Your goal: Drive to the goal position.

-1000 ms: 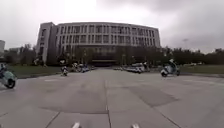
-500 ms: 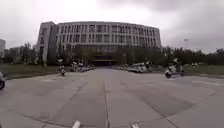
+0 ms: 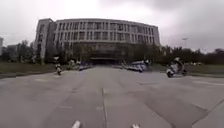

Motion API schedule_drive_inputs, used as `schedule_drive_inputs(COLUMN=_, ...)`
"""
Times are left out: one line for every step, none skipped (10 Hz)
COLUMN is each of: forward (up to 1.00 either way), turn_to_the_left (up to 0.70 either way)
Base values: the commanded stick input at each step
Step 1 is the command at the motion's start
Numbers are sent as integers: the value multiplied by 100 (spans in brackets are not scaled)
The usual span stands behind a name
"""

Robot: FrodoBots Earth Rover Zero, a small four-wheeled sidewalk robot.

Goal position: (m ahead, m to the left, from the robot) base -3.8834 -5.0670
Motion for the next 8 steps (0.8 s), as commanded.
schedule_drive_inputs(forward=0, turn_to_the_left=-70)
schedule_drive_inputs(forward=0, turn_to_the_left=-70)
schedule_drive_inputs(forward=0, turn_to_the_left=-70)
schedule_drive_inputs(forward=0, turn_to_the_left=-70)
schedule_drive_inputs(forward=0, turn_to_the_left=-70)
schedule_drive_inputs(forward=0, turn_to_the_left=-70)
schedule_drive_inputs(forward=0, turn_to_the_left=-70)
schedule_drive_inputs(forward=0, turn_to_the_left=-70)
